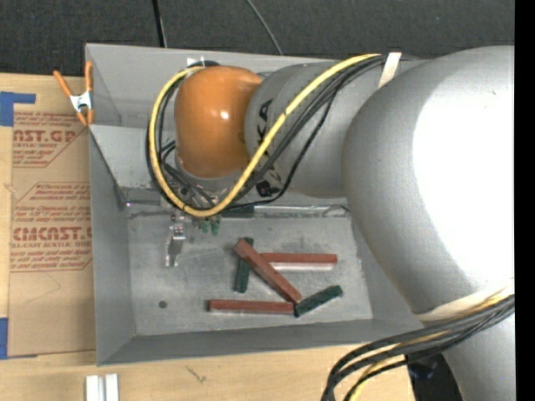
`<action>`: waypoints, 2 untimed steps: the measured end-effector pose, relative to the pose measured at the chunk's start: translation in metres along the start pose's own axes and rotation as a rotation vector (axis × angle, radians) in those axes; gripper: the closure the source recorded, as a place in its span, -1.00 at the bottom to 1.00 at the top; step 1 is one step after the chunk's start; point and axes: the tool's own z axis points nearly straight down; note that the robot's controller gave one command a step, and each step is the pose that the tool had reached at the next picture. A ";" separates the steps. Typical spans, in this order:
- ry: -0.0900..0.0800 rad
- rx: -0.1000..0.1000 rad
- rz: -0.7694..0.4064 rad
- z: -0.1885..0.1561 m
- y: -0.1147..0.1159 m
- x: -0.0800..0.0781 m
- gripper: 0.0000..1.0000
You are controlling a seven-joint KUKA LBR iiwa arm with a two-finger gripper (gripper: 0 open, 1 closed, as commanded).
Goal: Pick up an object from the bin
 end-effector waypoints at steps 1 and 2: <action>-0.006 -0.001 -0.050 0.061 -0.037 -0.006 -1.00; -0.016 -0.009 0.069 0.055 -0.103 0.007 -1.00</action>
Offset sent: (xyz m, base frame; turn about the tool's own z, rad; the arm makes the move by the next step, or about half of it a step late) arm -0.0144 -0.1237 -0.0603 0.0913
